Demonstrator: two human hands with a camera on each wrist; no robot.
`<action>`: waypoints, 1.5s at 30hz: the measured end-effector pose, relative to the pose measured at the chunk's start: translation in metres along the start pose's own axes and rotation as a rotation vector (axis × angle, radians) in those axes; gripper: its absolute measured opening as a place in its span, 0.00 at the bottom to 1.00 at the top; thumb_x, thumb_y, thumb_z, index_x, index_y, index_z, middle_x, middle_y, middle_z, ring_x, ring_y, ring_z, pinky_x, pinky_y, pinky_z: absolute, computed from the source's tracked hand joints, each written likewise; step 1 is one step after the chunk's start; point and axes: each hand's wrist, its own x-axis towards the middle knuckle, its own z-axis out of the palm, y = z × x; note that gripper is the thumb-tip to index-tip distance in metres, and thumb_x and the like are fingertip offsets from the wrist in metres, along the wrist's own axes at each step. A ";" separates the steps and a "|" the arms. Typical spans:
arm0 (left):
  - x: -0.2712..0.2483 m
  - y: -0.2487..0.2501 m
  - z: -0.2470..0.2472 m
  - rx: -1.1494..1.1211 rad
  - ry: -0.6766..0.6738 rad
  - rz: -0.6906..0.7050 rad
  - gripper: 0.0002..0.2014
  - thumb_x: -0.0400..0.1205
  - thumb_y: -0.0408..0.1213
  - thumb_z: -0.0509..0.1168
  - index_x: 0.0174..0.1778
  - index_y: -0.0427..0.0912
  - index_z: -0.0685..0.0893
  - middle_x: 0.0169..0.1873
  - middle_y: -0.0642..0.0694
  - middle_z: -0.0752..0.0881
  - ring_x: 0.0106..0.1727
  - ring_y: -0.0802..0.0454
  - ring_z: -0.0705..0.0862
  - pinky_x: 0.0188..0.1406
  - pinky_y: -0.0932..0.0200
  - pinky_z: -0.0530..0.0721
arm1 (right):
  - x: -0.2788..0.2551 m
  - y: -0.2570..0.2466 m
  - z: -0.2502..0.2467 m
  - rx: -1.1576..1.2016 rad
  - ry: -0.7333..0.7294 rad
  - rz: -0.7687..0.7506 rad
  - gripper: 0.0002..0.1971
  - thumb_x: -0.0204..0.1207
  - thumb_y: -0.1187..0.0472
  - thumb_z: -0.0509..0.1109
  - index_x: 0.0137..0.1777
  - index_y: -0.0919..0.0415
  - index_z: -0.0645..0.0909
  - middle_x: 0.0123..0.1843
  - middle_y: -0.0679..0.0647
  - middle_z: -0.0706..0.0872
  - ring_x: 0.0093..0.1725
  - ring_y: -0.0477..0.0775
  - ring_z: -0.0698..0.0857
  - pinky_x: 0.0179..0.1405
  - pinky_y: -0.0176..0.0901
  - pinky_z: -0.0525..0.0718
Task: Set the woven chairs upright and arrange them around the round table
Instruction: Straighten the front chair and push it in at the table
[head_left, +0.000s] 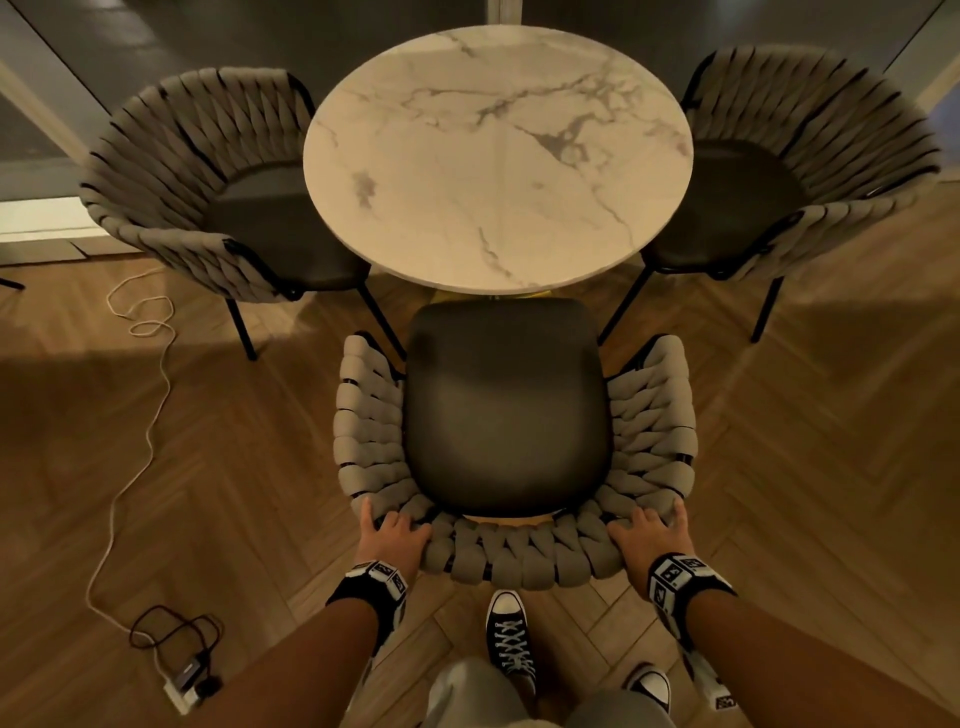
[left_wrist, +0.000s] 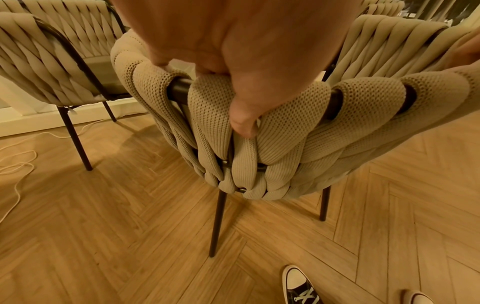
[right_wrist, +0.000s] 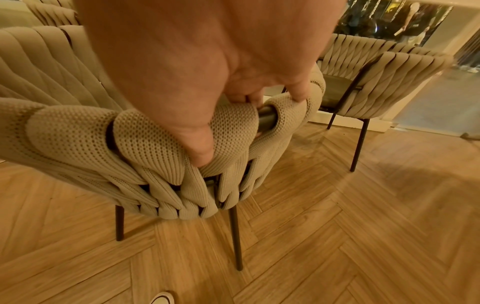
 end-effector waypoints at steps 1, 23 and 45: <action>0.000 0.000 0.001 -0.007 0.007 -0.003 0.20 0.84 0.40 0.58 0.73 0.55 0.71 0.74 0.43 0.73 0.77 0.41 0.69 0.77 0.24 0.35 | 0.001 0.001 0.001 0.013 0.007 0.000 0.32 0.78 0.57 0.67 0.80 0.40 0.63 0.79 0.57 0.69 0.82 0.61 0.64 0.78 0.82 0.39; -0.001 0.004 -0.003 -0.023 0.011 -0.056 0.21 0.83 0.41 0.59 0.73 0.56 0.72 0.73 0.44 0.73 0.77 0.40 0.68 0.78 0.24 0.33 | 0.005 -0.002 -0.002 0.092 -0.011 0.035 0.24 0.77 0.55 0.68 0.73 0.39 0.73 0.74 0.53 0.75 0.79 0.59 0.67 0.78 0.81 0.37; -0.017 0.003 0.001 -0.010 -0.064 -0.043 0.25 0.81 0.41 0.61 0.75 0.58 0.70 0.75 0.46 0.73 0.79 0.42 0.66 0.79 0.25 0.34 | -0.010 -0.007 0.011 0.068 -0.035 0.021 0.21 0.78 0.53 0.66 0.71 0.38 0.74 0.75 0.53 0.74 0.79 0.60 0.67 0.77 0.81 0.39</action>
